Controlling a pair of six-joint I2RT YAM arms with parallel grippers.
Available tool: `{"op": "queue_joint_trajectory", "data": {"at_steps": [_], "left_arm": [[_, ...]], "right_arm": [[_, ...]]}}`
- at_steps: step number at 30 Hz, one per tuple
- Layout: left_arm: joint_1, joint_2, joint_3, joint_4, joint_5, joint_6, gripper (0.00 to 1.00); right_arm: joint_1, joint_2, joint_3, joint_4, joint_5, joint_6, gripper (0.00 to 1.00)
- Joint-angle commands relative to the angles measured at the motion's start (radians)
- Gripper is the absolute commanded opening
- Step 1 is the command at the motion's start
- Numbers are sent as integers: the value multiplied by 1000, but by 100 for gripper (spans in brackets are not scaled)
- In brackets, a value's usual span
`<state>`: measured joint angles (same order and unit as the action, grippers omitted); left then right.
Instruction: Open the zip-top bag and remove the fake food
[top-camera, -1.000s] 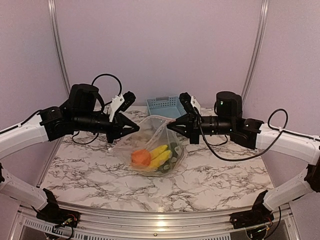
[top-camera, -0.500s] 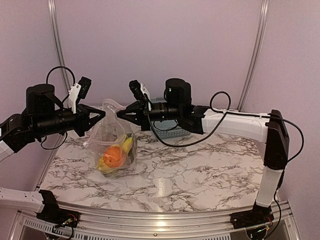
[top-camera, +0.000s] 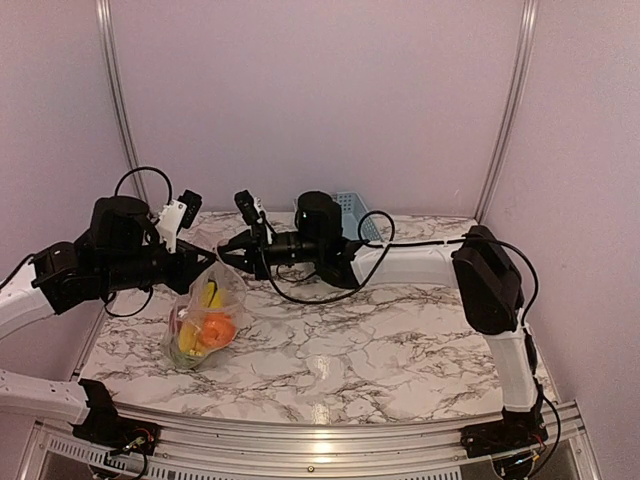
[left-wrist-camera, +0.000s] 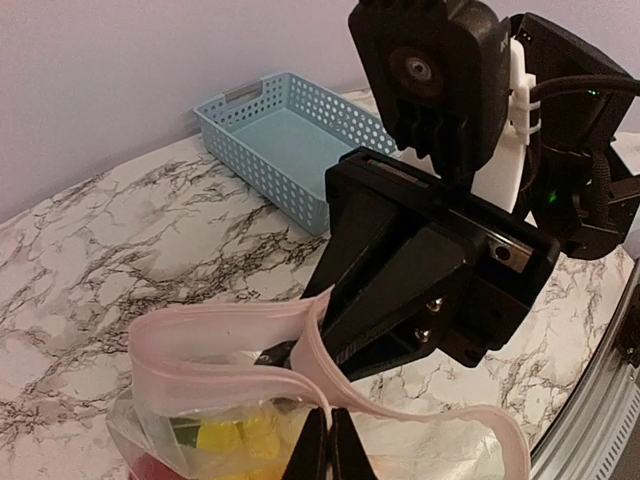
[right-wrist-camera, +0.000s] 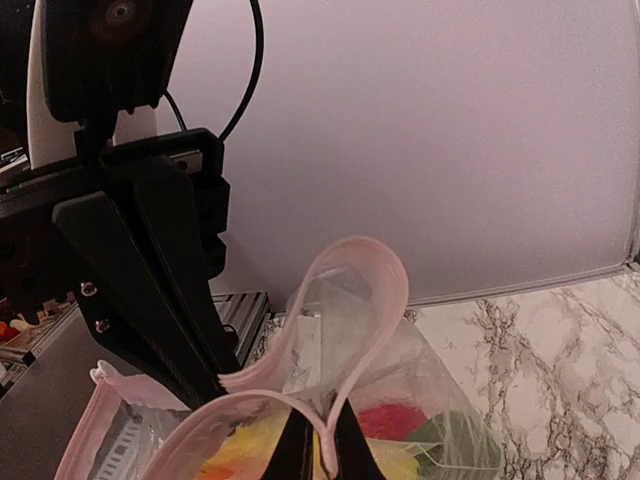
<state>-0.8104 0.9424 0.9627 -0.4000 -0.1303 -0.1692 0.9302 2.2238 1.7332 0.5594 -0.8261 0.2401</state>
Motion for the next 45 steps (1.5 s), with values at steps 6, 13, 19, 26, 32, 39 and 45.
{"op": "queue_joint_trajectory", "data": {"at_steps": [6,13,19,26,32,39,45], "left_arm": [[0,237,-90,365,141,-97,0],[-25,391,-102,504,232,-155,0],[-60,505,-87,553,293,-172,0],[-65,492,-117,584,334,-196,0],[-66,470,-170,628,349,-236,0],[-64,431,-205,670,324,-258,0],[-62,394,-231,665,293,-261,0]], "right_arm": [[-129,-225,-453,191,59,73,26],[-164,-438,-652,-29,195,-83,48],[-154,-568,-765,-104,282,-217,51],[-47,-496,-761,-163,354,-369,35],[29,-390,-798,-66,450,-412,31],[36,-308,-861,90,472,-410,36],[38,-284,-894,122,464,-430,45]]}}
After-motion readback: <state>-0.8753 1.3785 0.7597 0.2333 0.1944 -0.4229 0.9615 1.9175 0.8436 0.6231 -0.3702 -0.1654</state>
